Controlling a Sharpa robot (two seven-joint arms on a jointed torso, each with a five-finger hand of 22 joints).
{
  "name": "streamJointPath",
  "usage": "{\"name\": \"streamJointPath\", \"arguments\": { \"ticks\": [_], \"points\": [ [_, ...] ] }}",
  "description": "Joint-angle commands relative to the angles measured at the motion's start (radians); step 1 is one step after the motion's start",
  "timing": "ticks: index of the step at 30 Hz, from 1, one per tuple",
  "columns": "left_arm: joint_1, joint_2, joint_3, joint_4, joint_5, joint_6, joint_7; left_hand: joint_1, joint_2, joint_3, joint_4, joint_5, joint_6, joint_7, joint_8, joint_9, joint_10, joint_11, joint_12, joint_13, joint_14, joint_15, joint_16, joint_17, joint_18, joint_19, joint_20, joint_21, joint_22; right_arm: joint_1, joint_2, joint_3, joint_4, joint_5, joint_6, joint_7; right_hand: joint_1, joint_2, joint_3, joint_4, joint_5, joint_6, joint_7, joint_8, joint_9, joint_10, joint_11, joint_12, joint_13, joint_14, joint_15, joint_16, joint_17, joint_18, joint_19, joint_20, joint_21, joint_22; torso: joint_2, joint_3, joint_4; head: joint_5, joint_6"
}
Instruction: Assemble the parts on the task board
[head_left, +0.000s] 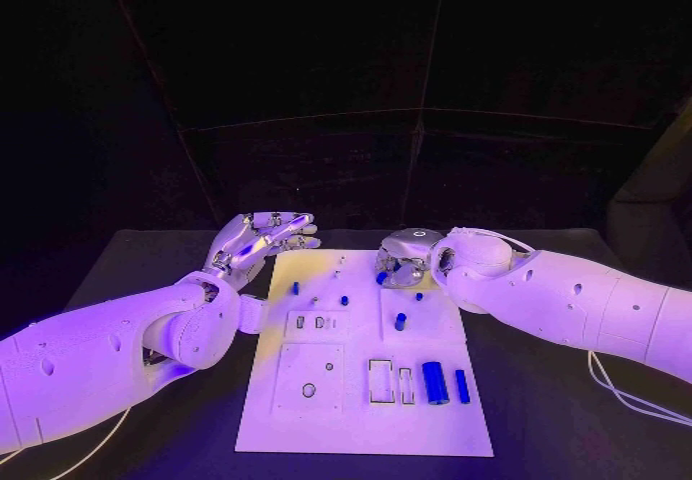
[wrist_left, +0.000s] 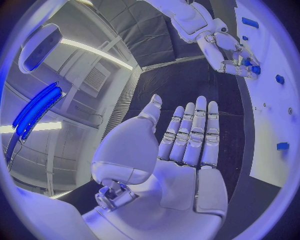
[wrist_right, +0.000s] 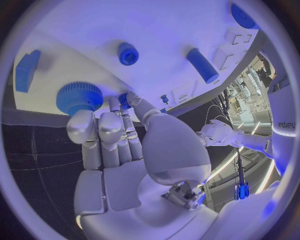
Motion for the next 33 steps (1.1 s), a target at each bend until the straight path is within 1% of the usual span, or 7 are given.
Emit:
{"name": "streamJointPath", "arguments": {
  "ticks": [1,5,8,10,22,28,33],
  "points": [
    [0.003,0.000,0.001,0.001,-0.006,0.017,-0.003,0.009,0.000,0.000,-0.007,0.005,0.001,0.009,-0.007,-0.002,0.000,0.003,-0.007,-0.002,-0.003,0.006,-0.007,-0.002,0.006,0.004,0.000,-0.002,-0.001,0.000,-0.006,-0.001,0.006,0.035,-0.062,0.025,-0.003,0.007,0.017,0.007,0.021,0.025,-0.008,0.012,0.008,0.021,-0.006,0.009,0.005,0.026,-0.012,0.018,0.018,-0.021,0.014,-0.003,0.014,0.021,0.002,0.0003,-0.0007,0.002,0.002],
    [0.003,-0.001,0.001,-0.001,-0.006,0.018,-0.006,0.010,0.000,0.001,-0.009,0.005,0.000,0.009,-0.007,-0.002,0.000,0.003,-0.008,-0.002,-0.003,0.006,-0.008,-0.002,0.006,0.004,0.000,-0.002,-0.002,0.000,-0.012,-0.001,0.020,0.066,-0.195,0.039,-0.009,0.008,0.027,0.022,0.020,0.043,-0.014,0.017,0.011,0.038,-0.013,0.015,0.009,0.026,-0.016,0.036,0.034,-0.026,0.027,-0.007,0.031,0.049,0.002,0.0015,0.0005,0.005,0.002],
    [0.003,-0.002,0.001,-0.003,-0.006,0.018,-0.008,0.010,0.000,0.001,-0.009,0.005,0.000,0.009,-0.008,-0.002,-0.001,0.003,-0.008,-0.002,-0.003,0.006,-0.008,-0.002,0.006,0.004,0.000,-0.002,-0.002,0.000,-0.013,0.000,0.027,0.082,-0.254,0.039,-0.011,0.004,0.030,0.028,0.017,0.045,-0.014,0.017,0.012,0.041,-0.014,0.015,0.010,0.026,-0.017,0.043,0.041,-0.028,0.033,-0.008,0.038,0.060,0.001,0.0005,0.0006,0.005,0.003],
    [0.003,-0.002,0.001,-0.004,-0.006,0.018,-0.009,0.011,0.000,0.001,-0.010,0.005,0.000,0.010,-0.008,-0.002,-0.001,0.004,-0.010,-0.002,-0.004,0.006,-0.009,-0.002,0.006,0.003,0.001,-0.003,-0.002,0.000,-0.009,0.000,0.025,0.088,-0.268,0.036,-0.013,0.000,0.033,0.033,0.012,0.046,-0.014,0.016,0.012,0.041,-0.014,0.013,0.011,0.026,-0.018,0.046,0.042,-0.029,0.035,-0.009,0.041,0.064,0.001,-0.0007,0.0008,0.005,0.005],
    [0.004,0.006,0.001,-0.012,-0.006,0.031,-0.017,0.013,0.002,0.003,-0.014,0.005,-0.002,0.011,-0.011,-0.002,-0.003,0.005,-0.013,-0.002,-0.005,0.007,-0.012,-0.003,0.006,0.003,0.001,-0.004,-0.004,0.001,0.069,0.001,-0.061,0.098,-0.287,0.021,-0.018,-0.017,0.043,0.052,-0.006,0.041,-0.012,0.009,0.010,0.035,-0.012,0.005,0.011,0.022,-0.016,0.057,0.047,-0.030,0.036,-0.009,0.049,0.074,0.005,-0.0004,0.0039,0.010,0.009],
    [0.004,0.010,0.001,-0.014,-0.006,0.030,-0.019,0.014,0.003,0.004,-0.015,0.005,-0.003,0.011,-0.012,-0.002,-0.004,0.005,-0.014,-0.002,-0.006,0.008,-0.013,-0.004,0.006,0.003,0.002,-0.004,-0.004,0.001,0.130,0.001,-0.124,0.096,-0.260,0.002,-0.016,-0.024,0.054,0.065,-0.011,0.034,-0.008,0.001,0.008,0.023,-0.007,-0.005,0.009,0.023,-0.012,0.071,0.061,-0.032,0.038,-0.006,0.056,0.084,0.009,-0.0012,0.0067,0.009,0.011],
    [0.005,0.012,0.001,-0.012,-0.006,0.030,-0.021,0.014,0.003,0.004,-0.015,0.005,-0.003,0.011,-0.012,-0.002,-0.004,0.005,-0.014,-0.002,-0.006,0.008,-0.014,-0.004,0.006,0.003,0.002,-0.004,-0.005,0.001,0.166,0.001,-0.161,0.085,-0.237,-0.006,-0.014,-0.027,0.058,0.068,-0.012,0.032,-0.007,-0.001,0.008,0.020,-0.005,-0.008,0.008,0.023,-0.011,0.076,0.064,-0.032,0.038,-0.005,0.058,0.087,0.010,-0.0011,0.0046,0.013,0.012]
  ]
}}
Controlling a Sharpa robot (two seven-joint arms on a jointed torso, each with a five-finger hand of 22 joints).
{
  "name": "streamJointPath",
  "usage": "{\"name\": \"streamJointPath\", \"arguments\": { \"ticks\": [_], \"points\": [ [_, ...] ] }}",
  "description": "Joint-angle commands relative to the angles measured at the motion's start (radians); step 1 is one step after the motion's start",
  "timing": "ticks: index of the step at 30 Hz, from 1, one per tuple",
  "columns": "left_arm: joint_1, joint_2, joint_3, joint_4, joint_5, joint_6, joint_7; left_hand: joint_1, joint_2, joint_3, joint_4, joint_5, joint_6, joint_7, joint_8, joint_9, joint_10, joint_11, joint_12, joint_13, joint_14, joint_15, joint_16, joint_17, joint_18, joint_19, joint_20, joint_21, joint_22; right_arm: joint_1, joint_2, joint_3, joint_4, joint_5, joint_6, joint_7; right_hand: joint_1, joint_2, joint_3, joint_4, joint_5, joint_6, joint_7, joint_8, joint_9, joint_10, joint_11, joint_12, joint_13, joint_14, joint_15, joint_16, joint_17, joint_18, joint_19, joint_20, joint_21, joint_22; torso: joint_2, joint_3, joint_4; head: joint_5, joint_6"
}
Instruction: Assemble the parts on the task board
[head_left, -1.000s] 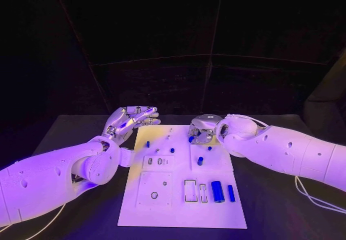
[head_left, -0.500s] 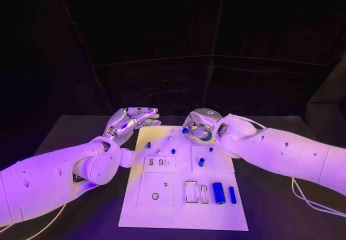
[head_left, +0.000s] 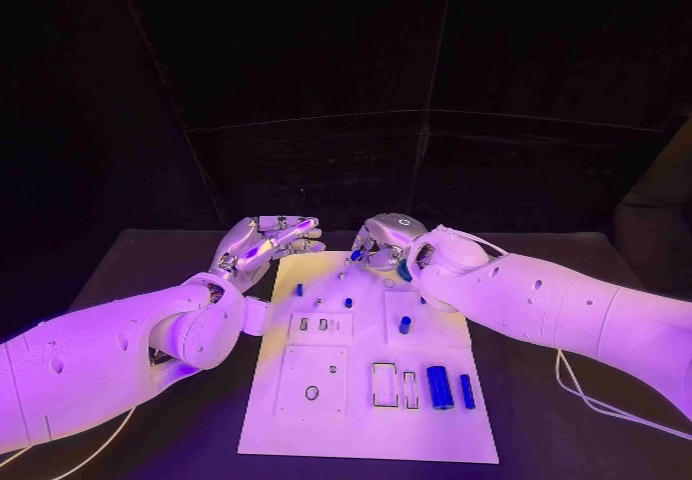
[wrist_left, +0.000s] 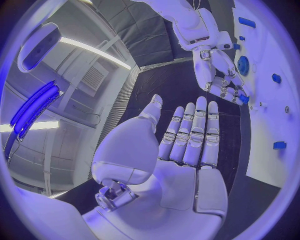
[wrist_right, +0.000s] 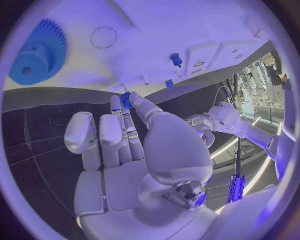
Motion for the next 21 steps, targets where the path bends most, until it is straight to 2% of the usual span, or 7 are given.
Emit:
{"name": "streamJointPath", "arguments": {
  "ticks": [1,9,19,21],
  "points": [
    [0.003,0.002,0.001,0.003,-0.006,0.015,0.000,0.011,0.001,0.003,-0.008,0.005,-0.003,0.012,-0.005,-0.001,-0.005,0.005,-0.006,-0.001,-0.002,0.004,-0.006,-0.001,0.006,0.003,0.002,-0.005,-0.002,0.003,0.016,0.001,-0.020,-0.007,0.019,-0.016,0.005,-0.011,0.005,0.005,-0.005,-0.005,0.003,-0.003,0.001,-0.006,0.004,-0.007,-0.002,0.019,0.000,0.003,0.000,-0.017,0.007,-0.001,0.004,0.002,0.003,-0.0004,-0.0004,0.003,0.000],
    [0.007,0.003,0.001,0.004,-0.006,0.015,-0.001,0.013,0.005,0.006,-0.010,0.005,-0.003,0.012,-0.006,-0.001,-0.005,0.006,-0.008,-0.001,-0.002,0.005,-0.007,-0.002,0.006,0.003,0.002,-0.005,-0.003,0.003,0.045,0.001,-0.048,-0.012,0.035,-0.028,0.005,-0.014,0.007,0.008,-0.007,-0.007,0.004,-0.005,0.000,-0.009,0.005,-0.010,-0.002,0.019,0.001,0.005,0.000,-0.017,0.007,0.000,0.006,0.003,0.006,-0.0017,-0.0001,0.003,0.000],
    [0.011,0.006,0.001,0.003,-0.006,0.015,-0.003,0.014,0.007,0.007,-0.012,0.005,-0.004,0.012,-0.006,-0.001,-0.005,0.006,-0.009,-0.001,-0.002,0.005,-0.008,-0.002,0.006,0.003,0.002,-0.006,-0.003,0.004,0.069,0.001,-0.072,-0.023,0.054,-0.047,0.003,-0.018,0.010,0.014,-0.009,-0.010,0.005,-0.008,0.000,-0.011,0.007,-0.012,-0.002,0.019,0.003,0.010,0.005,-0.017,0.007,0.001,0.007,0.005,0.006,-0.0015,0.0010,0.005,-0.005],
    [0.012,0.006,0.001,0.003,-0.006,0.014,-0.003,0.014,0.007,0.007,-0.012,0.005,-0.004,0.012,-0.006,-0.001,-0.005,0.006,-0.009,-0.001,-0.002,0.005,-0.008,-0.002,0.006,0.003,0.002,-0.006,-0.003,0.004,0.070,0.001,-0.069,-0.025,0.061,-0.050,0.003,-0.018,0.010,0.014,-0.009,-0.010,0.005,-0.008,0.000,-0.011,0.007,-0.012,-0.002,0.019,0.003,0.010,0.005,-0.017,0.007,0.001,0.007,0.005,0.007,-0.0012,-0.0005,0.008,-0.005]
  ]
}}
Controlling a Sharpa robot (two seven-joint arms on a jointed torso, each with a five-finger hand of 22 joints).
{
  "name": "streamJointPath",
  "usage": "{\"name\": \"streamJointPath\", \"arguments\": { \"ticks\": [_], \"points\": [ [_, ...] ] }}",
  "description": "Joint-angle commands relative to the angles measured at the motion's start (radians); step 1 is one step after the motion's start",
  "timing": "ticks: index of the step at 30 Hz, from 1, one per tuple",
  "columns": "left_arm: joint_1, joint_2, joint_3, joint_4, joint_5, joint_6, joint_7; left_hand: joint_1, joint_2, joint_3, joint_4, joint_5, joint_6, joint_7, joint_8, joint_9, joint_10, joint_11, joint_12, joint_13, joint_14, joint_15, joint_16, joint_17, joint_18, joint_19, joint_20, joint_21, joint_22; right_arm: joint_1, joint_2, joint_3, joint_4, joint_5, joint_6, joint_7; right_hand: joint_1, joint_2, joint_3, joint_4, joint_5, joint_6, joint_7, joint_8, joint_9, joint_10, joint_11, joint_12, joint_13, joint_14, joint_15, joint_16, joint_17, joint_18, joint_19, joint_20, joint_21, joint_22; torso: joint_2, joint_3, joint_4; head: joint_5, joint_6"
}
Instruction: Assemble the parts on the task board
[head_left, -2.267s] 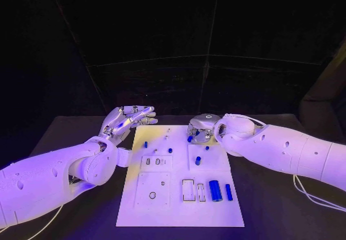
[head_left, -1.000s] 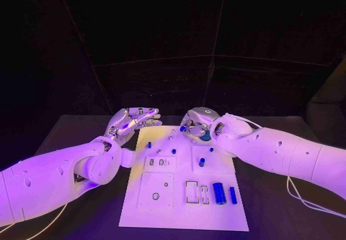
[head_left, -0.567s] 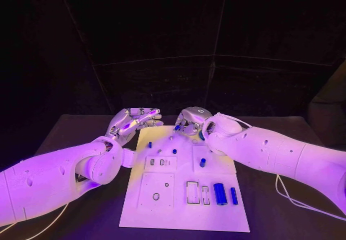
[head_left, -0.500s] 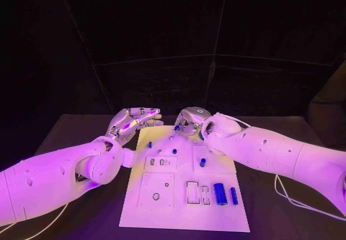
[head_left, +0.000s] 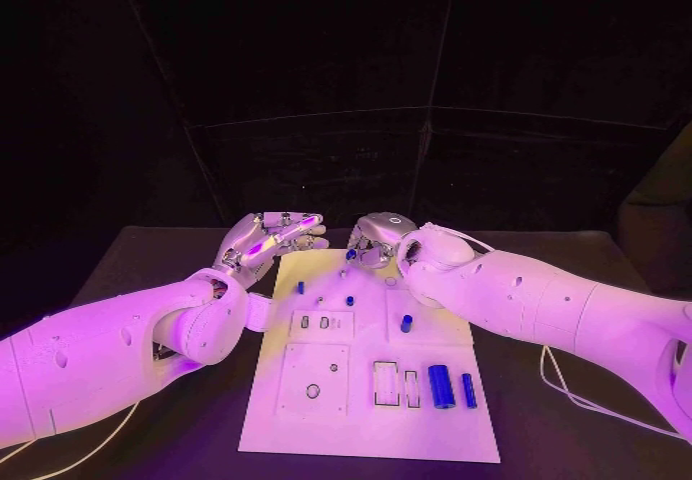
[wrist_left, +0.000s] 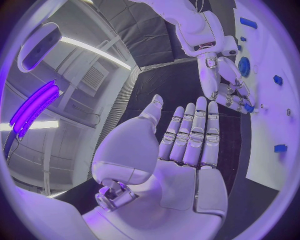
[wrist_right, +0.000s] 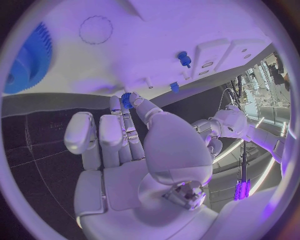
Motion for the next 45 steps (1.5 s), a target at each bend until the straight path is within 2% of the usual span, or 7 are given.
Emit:
{"name": "streamJointPath", "arguments": {
  "ticks": [1,16,18,21,23,37,45],
  "points": [
    [0.003,0.001,0.001,0.000,-0.005,0.012,0.002,0.010,0.003,0.000,-0.005,0.005,-0.004,0.012,-0.007,-0.001,-0.001,0.002,-0.005,-0.001,-0.002,0.005,-0.002,-0.001,0.006,0.003,0.002,-0.006,-0.001,0.002,0.003,0.000,0.002,-0.015,0.031,-0.017,0.003,-0.008,0.000,0.006,-0.004,-0.004,0.001,-0.002,0.000,-0.005,0.000,-0.005,-0.001,0.019,0.003,0.005,0.001,-0.017,0.007,0.001,0.004,0.002,0.001,0.0001,-0.0016,0.005,-0.002],
    [0.006,0.001,0.001,-0.007,-0.005,0.013,0.000,0.010,0.004,0.001,-0.005,0.005,-0.004,0.012,-0.007,-0.001,-0.001,0.002,-0.005,-0.001,-0.002,0.005,-0.003,-0.001,0.006,0.003,0.002,-0.006,-0.001,0.005,0.010,0.000,-0.002,-0.019,0.029,-0.033,-0.005,-0.048,0.009,0.039,-0.011,-0.057,0.021,-0.019,-0.008,-0.081,0.022,-0.024,-0.015,0.002,0.022,-0.015,-0.043,-0.014,-0.012,0.017,-0.003,-0.015,0.001,-0.0011,-0.0016,0.005,-0.005],
    [0.006,0.001,0.001,-0.007,-0.005,0.013,0.000,0.010,0.005,0.001,-0.005,0.005,-0.004,0.012,-0.007,-0.001,-0.001,0.002,-0.005,-0.001,-0.002,0.005,-0.003,-0.001,0.006,0.004,0.002,-0.006,-0.002,0.005,0.009,0.000,-0.001,-0.019,0.021,-0.039,-0.008,-0.066,0.002,0.048,-0.014,-0.117,0.030,-0.020,-0.013,-0.114,0.032,-0.024,-0.016,-0.007,0.030,-0.032,-0.071,-0.009,-0.030,0.024,-0.016,-0.040,0.001,-0.0008,-0.0012,0.005,-0.006],
    [0.006,0.000,0.001,-0.007,-0.005,0.014,-0.001,0.010,0.005,0.001,-0.005,0.005,-0.004,0.012,-0.007,-0.001,-0.002,0.003,-0.006,-0.002,-0.002,0.005,-0.003,-0.001,0.006,0.004,0.002,-0.006,-0.002,0.006,0.005,0.000,0.005,-0.020,-0.003,-0.047,-0.002,-0.096,-0.037,0.063,-0.017,-0.329,0.039,-0.020,-0.015,-0.192,0.040,-0.019,-0.016,-0.029,0.036,-0.085,-0.148,0.005,-0.076,0.033,-0.054,-0.108,0.001,-0.0009,-0.0013,0.004,-0.004],
    [0.007,-0.001,0.001,-0.007,-0.005,0.015,-0.002,0.010,0.005,0.001,-0.005,0.005,-0.004,0.012,-0.007,-0.001,-0.002,0.003,-0.006,-0.002,-0.002,0.005,-0.003,-0.001,0.006,0.004,0.002,-0.006,-0.002,0.006,-0.005,0.000,0.018,-0.022,-0.020,-0.053,0.009,-0.101,-0.056,0.069,-0.007,-0.374,0.040,-0.023,-0.014,-0.210,0.041,-0.011,-0.015,-0.031,0.036,-0.095,-0.164,0.008,-0.081,0.034,-0.061,-0.119,0.001,-0.0004,-0.0021,0.004,-0.003],
    [0.011,-0.020,0.001,-0.007,-0.005,0.022,-0.003,0.011,0.007,0.003,-0.007,0.005,-0.006,0.013,-0.009,-0.001,-0.003,0.003,-0.008,-0.002,-0.003,0.005,-0.005,-0.002,0.006,0.004,0.003,-0.006,-0.003,0.039,-0.221,0.004,0.252,0.038,-0.022,-0.114,0.033,-0.094,-0.100,0.117,0.016,-0.183,0.027,0.025,0.015,-0.046,0.017,0.112,0.018,0.009,0.020,0.002,-0.047,-0.013,-0.002,0.024,-0.002,-0.011,-0.006,0.0052,-0.0230,0.003,0.007],
    [0.012,-0.021,0.001,-0.013,-0.005,0.028,-0.004,0.011,0.008,0.004,-0.007,0.005,-0.006,0.013,-0.009,-0.001,-0.003,0.003,-0.008,-0.002,-0.003,0.006,-0.006,-0.002,0.006,0.004,0.003,-0.006,-0.003,0.047,-0.335,0.017,0.323,0.138,0.094,-0.164,0.016,-0.154,-0.192,0.201,0.066,-0.203,0.009,-0.004,0.003,0.086,-0.011,0.231,0.119,0.020,-0.004,0.064,0.027,-0.027,0.041,-0.001,0.038,0.058,-0.006,0.0061,-0.0248,0.003,0.010]
  ]
}}
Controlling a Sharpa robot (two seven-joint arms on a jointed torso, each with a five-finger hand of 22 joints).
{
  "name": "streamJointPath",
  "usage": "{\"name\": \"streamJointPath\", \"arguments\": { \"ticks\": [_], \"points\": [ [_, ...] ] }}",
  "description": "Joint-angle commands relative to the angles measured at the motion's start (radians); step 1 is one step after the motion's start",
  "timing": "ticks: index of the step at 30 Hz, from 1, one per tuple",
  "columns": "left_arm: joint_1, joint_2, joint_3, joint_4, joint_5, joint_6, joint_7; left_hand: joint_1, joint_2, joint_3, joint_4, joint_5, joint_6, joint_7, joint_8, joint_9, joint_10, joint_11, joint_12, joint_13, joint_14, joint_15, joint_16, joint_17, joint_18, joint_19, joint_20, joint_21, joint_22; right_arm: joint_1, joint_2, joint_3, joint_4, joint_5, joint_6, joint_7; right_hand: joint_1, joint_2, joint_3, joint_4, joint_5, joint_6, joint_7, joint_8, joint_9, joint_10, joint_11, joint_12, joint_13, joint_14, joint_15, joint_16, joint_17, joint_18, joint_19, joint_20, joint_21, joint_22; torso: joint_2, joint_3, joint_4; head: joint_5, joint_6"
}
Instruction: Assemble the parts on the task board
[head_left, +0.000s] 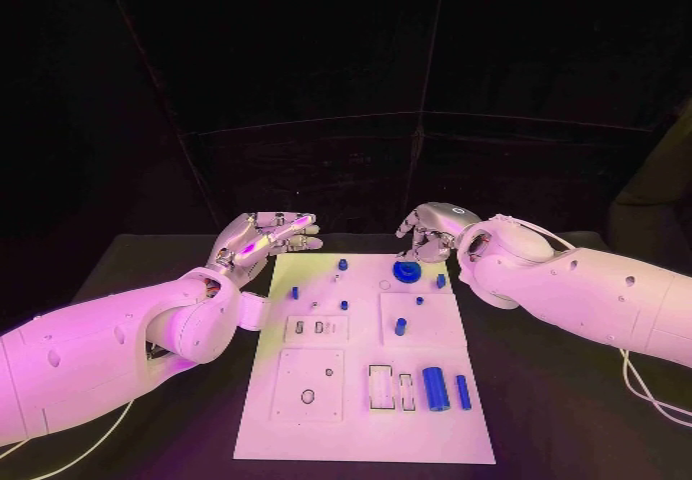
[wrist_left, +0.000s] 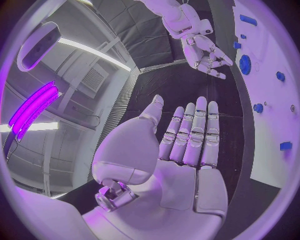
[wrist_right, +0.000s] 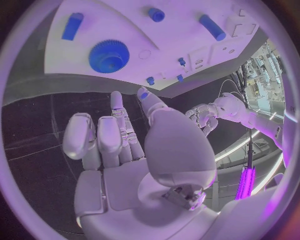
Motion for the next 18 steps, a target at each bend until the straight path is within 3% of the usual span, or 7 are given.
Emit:
{"name": "streamJointPath", "arguments": {
  "ticks": [1,5,6,12,18],
  "points": [
    [0.002,0.000,0.001,-0.003,-0.005,0.019,0.003,0.007,0.004,0.001,-0.005,0.005,-0.006,0.013,-0.005,-0.001,-0.003,0.003,-0.005,-0.001,-0.003,0.006,-0.006,-0.001,0.007,0.004,0.003,-0.006,-0.002,0.003,-0.019,0.002,0.011,0.078,0.086,-0.051,0.020,-0.014,-0.055,0.047,0.025,-0.005,-0.001,-0.008,-0.003,0.003,-0.007,0.057,0.064,0.024,-0.012,0.028,0.035,-0.013,0.017,-0.002,0.014,0.024,0.001,-0.0006,0.0004,-0.003,0.001],
    [0.002,0.002,0.001,-0.007,-0.005,0.021,0.003,0.008,0.004,0.002,-0.006,0.005,-0.006,0.013,-0.005,-0.001,-0.003,0.003,-0.005,-0.001,-0.003,0.006,-0.006,-0.001,0.007,0.005,0.003,-0.006,-0.002,0.004,-0.033,0.003,0.005,0.089,0.120,-0.060,0.066,-0.010,-0.115,0.107,0.032,-0.004,-0.002,-0.012,-0.004,-0.021,-0.009,0.149,0.168,0.027,-0.015,0.060,0.075,-0.018,0.028,-0.002,0.026,0.047,0.003,0.0003,0.0029,-0.007,0.001],
    [0.002,0.003,0.001,-0.008,-0.005,0.021,0.003,0.008,0.004,0.002,-0.006,0.005,-0.006,0.013,-0.005,-0.001,-0.003,0.003,-0.005,-0.001,-0.003,0.006,-0.006,-0.001,0.007,0.005,0.003,-0.006,-0.002,0.004,-0.034,0.003,0.001,0.091,0.128,-0.062,0.109,-0.004,-0.154,0.160,0.036,-0.005,-0.004,-0.012,-0.004,-0.066,-0.005,0.228,0.265,0.025,-0.015,0.073,0.086,-0.018,0.029,0.000,0.031,0.054,0.003,0.0004,0.0034,-0.007,0.000],
    [0.001,0.008,0.001,-0.012,-0.005,0.024,0.002,0.009,0.005,0.003,-0.006,0.005,-0.006,0.013,-0.006,-0.001,-0.003,0.003,-0.005,-0.001,-0.002,0.006,-0.007,-0.001,0.007,0.005,0.003,-0.006,-0.002,0.004,-0.021,0.003,-0.027,0.095,0.168,-0.063,0.138,-0.008,-0.178,0.204,0.031,-0.009,0.000,-0.012,-0.005,-0.087,-0.005,0.291,0.341,0.029,-0.008,0.095,0.120,-0.021,0.037,0.001,0.039,0.071,0.003,-0.0016,0.0053,-0.011,-0.003],
    [0.001,0.010,0.001,-0.015,-0.005,0.026,0.002,0.009,0.005,0.003,-0.007,0.005,-0.006,0.013,-0.006,-0.001,-0.003,0.003,-0.005,-0.001,-0.002,0.006,-0.007,-0.001,0.007,0.005,0.003,-0.006,-0.002,0.003,0.003,0.003,-0.054,0.068,0.201,-0.049,0.163,-0.009,-0.192,0.230,0.032,-0.004,-0.001,-0.010,-0.003,-0.100,-0.005,0.355,0.414,0.041,-0.007,0.138,0.191,-0.029,0.062,0.002,0.060,0.112,0.003,-0.0008,0.0048,-0.011,-0.005]
  ]
}}
